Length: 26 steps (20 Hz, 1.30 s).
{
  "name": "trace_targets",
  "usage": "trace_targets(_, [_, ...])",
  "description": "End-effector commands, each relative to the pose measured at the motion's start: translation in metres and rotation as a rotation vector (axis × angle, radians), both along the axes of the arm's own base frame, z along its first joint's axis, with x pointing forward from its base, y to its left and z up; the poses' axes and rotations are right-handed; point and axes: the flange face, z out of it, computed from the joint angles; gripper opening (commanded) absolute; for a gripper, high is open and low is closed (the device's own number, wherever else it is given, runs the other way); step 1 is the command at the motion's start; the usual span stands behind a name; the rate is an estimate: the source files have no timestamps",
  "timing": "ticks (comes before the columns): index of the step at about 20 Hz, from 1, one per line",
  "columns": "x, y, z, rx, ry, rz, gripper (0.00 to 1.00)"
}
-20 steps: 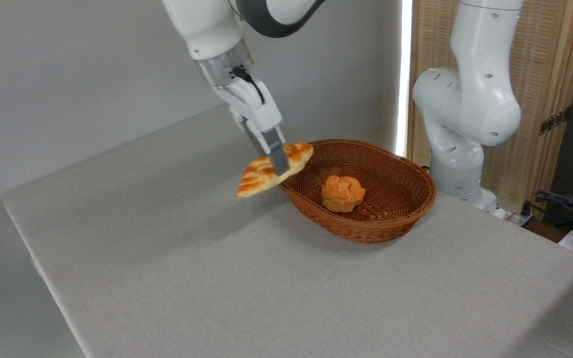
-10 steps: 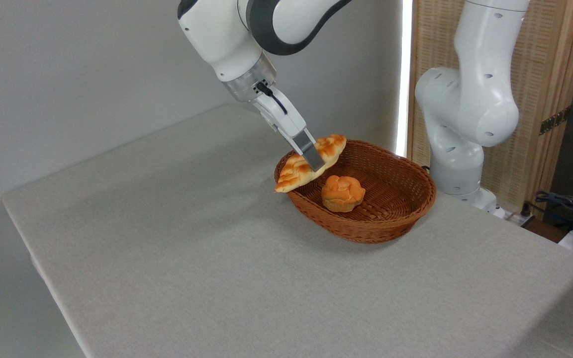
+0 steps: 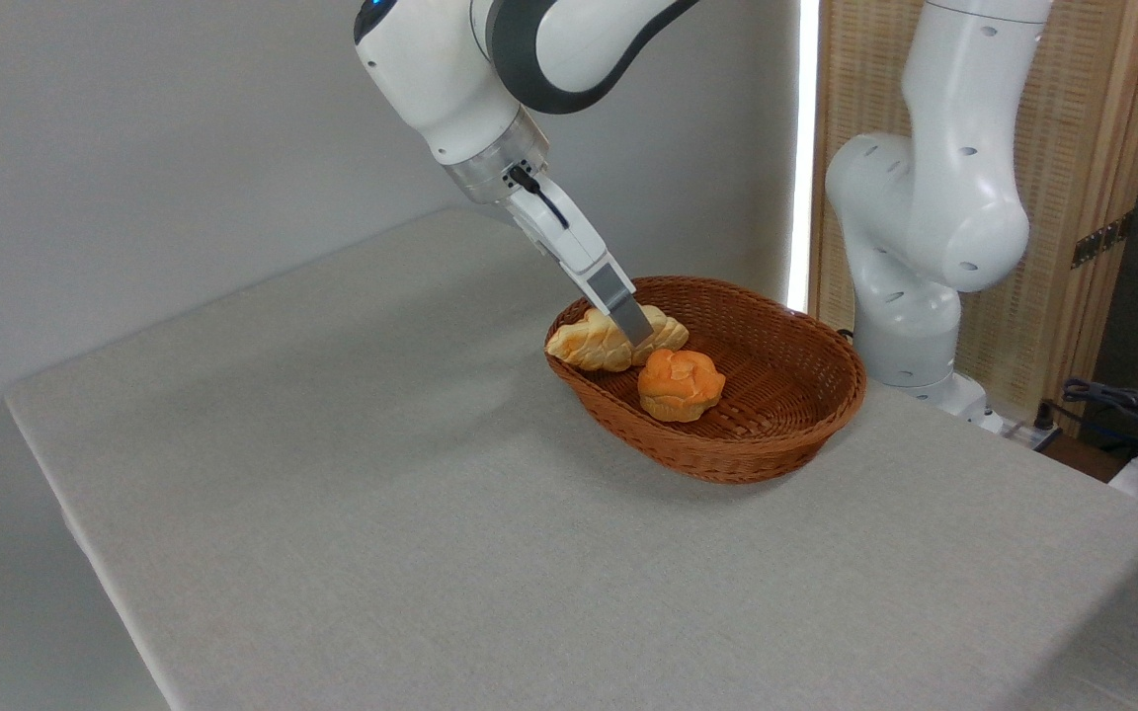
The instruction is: Put bread into the basket
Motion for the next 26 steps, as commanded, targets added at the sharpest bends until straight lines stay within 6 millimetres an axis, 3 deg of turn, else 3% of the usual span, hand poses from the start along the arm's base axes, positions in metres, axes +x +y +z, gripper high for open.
trace_targets(1, [0.007, -0.002, 0.023, -0.027, -0.045, 0.025, 1.00])
trace_targets(7, [0.052, 0.022, 0.082, -0.114, -0.269, 0.095, 1.00])
trace_targets(11, [0.086, 0.037, 0.101, -0.153, -0.429, 0.154, 1.00])
trace_targets(13, [0.106, 0.053, 0.110, -0.162, -0.477, 0.196, 1.00])
trace_targets(19, [0.157, 0.076, 0.120, -0.147, -0.541, 0.269, 1.00])
trace_targets(22, [0.162, 0.076, 0.121, -0.133, -0.547, 0.319, 1.00])
trace_targets(26, [0.163, 0.094, 0.123, -0.130, -0.551, 0.352, 1.00])
